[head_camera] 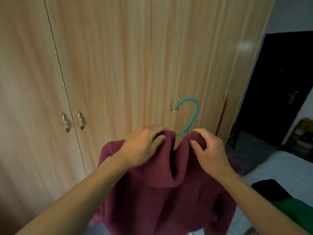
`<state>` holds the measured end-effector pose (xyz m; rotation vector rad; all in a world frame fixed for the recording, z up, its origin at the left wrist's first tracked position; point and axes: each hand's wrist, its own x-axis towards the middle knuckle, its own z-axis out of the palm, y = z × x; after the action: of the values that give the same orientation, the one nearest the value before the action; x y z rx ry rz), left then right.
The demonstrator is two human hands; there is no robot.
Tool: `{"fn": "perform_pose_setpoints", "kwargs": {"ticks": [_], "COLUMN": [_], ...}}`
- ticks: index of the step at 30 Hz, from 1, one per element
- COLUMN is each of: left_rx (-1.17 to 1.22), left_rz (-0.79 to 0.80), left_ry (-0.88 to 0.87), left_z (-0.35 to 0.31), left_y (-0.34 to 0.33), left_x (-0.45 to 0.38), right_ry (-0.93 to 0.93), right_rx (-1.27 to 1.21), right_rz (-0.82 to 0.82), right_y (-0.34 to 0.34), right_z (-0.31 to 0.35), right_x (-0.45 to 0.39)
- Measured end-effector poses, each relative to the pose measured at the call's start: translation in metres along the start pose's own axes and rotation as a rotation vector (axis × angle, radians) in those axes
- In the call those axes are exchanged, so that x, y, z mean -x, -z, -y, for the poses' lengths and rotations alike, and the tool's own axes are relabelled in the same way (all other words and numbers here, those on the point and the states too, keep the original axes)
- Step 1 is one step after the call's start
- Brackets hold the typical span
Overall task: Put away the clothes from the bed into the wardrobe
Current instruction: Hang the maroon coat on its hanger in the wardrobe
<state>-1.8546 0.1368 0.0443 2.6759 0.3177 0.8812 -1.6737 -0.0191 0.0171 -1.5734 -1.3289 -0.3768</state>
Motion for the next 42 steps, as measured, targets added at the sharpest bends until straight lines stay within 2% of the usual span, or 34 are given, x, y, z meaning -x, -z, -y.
{"fn": "perform_pose_setpoints", "kwargs": {"ticks": [3,9,15,18,22,27,30,33,37,42], "left_rx": [-0.105,-0.286,-0.284,-0.282,-0.255,-0.309,-0.306,-0.207,-0.093,-0.049], "left_rz": [0.006,0.039,-0.132,-0.176,-0.034,0.012,-0.064,-0.139,-0.230,-0.508], "left_ry": [0.047,0.164,0.276,0.238,0.139,0.103,0.090,0.113,0.283,0.592], "left_z": [0.026,0.067,0.093,0.102,0.113,0.139,0.150,0.154,0.159,0.184], "left_y": [0.005,0.029,0.069,0.091,0.112,0.128,0.137,0.143,0.157,0.178], "left_x": [-0.009,-0.018,-0.004,0.007,0.019,0.022,0.022,0.024,0.022,0.017], "right_ry": [-0.002,-0.040,0.009,0.018,0.050,0.066,0.089,0.104,0.161,0.231], "right_rx": [-0.065,-0.261,-0.404,-0.447,-0.471,-0.514,-0.527,-0.542,-0.510,-0.566], "right_rz": [-0.006,0.083,0.115,0.150,0.144,0.187,0.188,0.211,0.226,0.215], "right_y": [-0.039,-0.097,-0.142,-0.160,-0.177,-0.192,-0.198,-0.204,-0.214,-0.220], "right_z": [-0.010,-0.031,-0.027,-0.026,-0.019,-0.001,0.010,0.016,0.019,0.028], "right_x": [-0.018,-0.057,-0.100,-0.118,-0.135,-0.144,-0.145,-0.148,-0.150,-0.146]}}
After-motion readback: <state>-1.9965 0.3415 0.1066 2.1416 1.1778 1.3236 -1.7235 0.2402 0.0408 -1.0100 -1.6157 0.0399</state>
